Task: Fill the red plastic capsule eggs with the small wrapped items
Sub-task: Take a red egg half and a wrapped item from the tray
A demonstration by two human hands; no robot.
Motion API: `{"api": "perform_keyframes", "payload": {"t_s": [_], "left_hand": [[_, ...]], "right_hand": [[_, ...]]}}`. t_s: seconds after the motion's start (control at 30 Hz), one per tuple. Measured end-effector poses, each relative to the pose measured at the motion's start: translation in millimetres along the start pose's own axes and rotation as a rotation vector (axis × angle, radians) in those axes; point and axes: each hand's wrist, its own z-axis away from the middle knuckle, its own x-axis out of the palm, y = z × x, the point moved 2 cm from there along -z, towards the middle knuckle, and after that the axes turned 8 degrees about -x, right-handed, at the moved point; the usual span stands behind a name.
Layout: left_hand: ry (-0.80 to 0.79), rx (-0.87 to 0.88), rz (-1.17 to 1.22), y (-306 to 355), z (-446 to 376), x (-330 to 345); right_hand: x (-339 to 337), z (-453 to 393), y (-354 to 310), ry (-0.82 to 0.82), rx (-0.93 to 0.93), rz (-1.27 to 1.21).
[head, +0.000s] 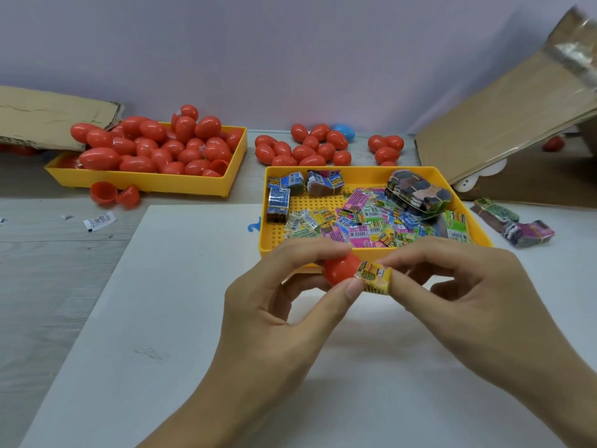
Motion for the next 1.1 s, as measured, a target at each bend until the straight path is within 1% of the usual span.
{"api": "perform_keyframes", "payload": {"t_s": [0.1, 0.27, 0.4, 0.53, 0.63, 0.73, 0.9, 0.97, 1.1], "left_hand": [[0.000, -0.030, 0.021, 0, 1, 0], [0.001, -0.035, 0.003, 1, 2, 0], [0.025, -0.029, -0.011, 1, 1, -1], [-0.013, 0.024, -0.045, 3, 0, 0], [-0.014, 0.055, -0.079, 4, 0, -1], [0.001, 0.075, -0.112, 4, 1, 1], [0.011, 0.126, -0.248, 4, 2, 1], [0.014, 0.114, -0.241, 4, 2, 0], [-0.008, 0.049, -0.153, 1, 2, -1]], "right_hand": [[-1, -1, 1, -0.034, 0.016, -0.027], [-2, -5, 0, -0.180, 0.184, -0.334], [-2, -8, 4, -0.246, 0.349, -0.574], [-2, -7, 5, -0.338, 0.456, -0.793], [2, -8, 5, -0.339, 0.515, -0.815], [5, -7, 7, -0.297, 0.596, -0.811], [5, -3, 9, -0.244, 0.617, -0.861], [5, -3, 9, -0.252, 0.622, -0.890], [7, -2, 11, -0.263, 0.669, -0.923]]}}
